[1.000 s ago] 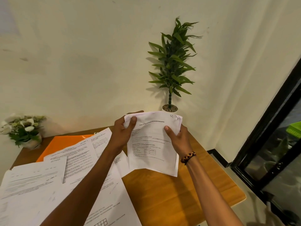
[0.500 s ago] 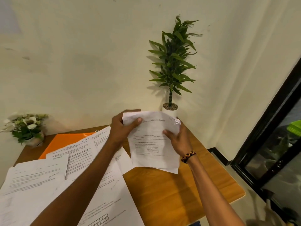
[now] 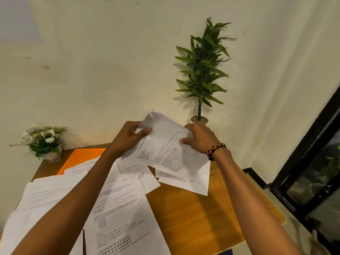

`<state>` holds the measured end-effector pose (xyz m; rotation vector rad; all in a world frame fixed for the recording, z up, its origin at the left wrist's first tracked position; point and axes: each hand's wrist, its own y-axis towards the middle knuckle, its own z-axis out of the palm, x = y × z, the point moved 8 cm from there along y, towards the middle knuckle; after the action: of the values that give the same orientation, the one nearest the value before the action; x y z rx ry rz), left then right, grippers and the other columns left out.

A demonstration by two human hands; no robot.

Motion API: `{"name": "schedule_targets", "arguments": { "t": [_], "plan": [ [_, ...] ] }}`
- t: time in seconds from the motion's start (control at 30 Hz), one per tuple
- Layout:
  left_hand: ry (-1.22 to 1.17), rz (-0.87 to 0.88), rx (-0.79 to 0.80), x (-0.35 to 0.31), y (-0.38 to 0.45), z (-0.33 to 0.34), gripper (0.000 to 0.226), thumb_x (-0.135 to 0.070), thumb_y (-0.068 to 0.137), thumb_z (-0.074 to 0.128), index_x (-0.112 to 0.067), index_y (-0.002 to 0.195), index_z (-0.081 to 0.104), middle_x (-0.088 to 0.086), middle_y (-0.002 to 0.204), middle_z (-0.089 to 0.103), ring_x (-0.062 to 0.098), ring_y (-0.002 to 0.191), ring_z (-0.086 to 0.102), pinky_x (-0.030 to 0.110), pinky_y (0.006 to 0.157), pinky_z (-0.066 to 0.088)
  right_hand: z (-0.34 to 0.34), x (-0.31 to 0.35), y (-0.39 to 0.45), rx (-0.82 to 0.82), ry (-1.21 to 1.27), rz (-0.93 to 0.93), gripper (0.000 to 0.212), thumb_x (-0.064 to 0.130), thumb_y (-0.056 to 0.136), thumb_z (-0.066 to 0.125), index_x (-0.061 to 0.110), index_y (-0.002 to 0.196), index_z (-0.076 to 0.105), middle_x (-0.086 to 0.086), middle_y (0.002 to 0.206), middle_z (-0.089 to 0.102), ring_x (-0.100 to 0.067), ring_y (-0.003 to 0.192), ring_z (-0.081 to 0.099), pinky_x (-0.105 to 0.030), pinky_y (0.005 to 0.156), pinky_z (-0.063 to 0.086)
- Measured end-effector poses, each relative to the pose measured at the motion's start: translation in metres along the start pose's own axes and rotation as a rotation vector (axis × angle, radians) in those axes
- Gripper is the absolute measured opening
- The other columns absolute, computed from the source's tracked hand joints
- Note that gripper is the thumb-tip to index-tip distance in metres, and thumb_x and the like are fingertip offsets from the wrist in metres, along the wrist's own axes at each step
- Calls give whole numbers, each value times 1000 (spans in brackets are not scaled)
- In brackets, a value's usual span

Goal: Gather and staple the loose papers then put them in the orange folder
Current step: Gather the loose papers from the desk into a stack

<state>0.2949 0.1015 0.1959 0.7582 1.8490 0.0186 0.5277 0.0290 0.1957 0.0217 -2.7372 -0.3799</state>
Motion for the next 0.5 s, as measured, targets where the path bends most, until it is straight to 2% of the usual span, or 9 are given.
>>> {"name": "schedule_targets", "arguments": {
  "t": [0.1,0.17,0.23,0.27,0.3,0.37,0.43,0.5],
  "plan": [
    [-174,-157,-203,50,-21,-30,25,-35,92,71,-10,90,74,5,83,78,25,79,76,39,72,57,11,-27,-15,16,217,53,20,46,80,78,38,70,62,15,74,64,-6,71,60,-30,61,46],
    [-228,-221,-269,74,-34,-33,24,-34,92,70,-11,96,74,4,89,79,27,86,76,45,78,61,23,-33,-26,14,423,91,16,43,79,81,30,82,72,15,82,69,-5,76,62,-26,64,47],
    [-293,-278,-334,91,-47,-28,19,-33,93,69,-15,100,73,1,91,79,21,86,77,44,79,61,37,-32,-34,30,579,117,33,41,79,82,17,102,74,3,101,73,-12,93,66,-31,79,55],
    [-334,-310,-369,99,-52,-24,19,-33,93,69,-17,103,72,0,92,79,20,86,77,43,78,62,43,-30,-36,21,719,123,35,35,81,81,14,107,73,-3,107,74,-18,100,68,-39,88,57],
    [-371,-337,-403,105,-57,-21,21,-34,93,69,-17,106,71,1,95,79,21,88,77,43,78,62,48,-29,-38,-4,911,134,33,26,84,80,11,112,71,-8,111,74,-25,106,68,-48,92,56],
    [-407,-368,-465,113,-67,-18,23,-36,92,70,-18,106,71,2,95,79,25,88,77,43,76,62,58,-28,-42,-54,1213,168,31,8,89,72,7,120,66,-14,118,72,-34,113,67,-54,94,55],
    [-409,-354,-497,117,-72,-15,20,-36,92,69,-20,102,71,1,92,79,26,86,77,42,73,62,68,-27,-44,-89,1296,185,34,1,90,69,14,121,67,-15,121,70,-35,115,65,-55,95,53],
    [-388,-324,-498,115,-74,-11,25,-41,91,68,-18,100,70,3,93,79,26,86,77,42,72,62,76,-24,-43,-103,1245,175,37,2,87,72,25,116,69,-13,120,70,-31,115,66,-55,95,53]
  ]
}}
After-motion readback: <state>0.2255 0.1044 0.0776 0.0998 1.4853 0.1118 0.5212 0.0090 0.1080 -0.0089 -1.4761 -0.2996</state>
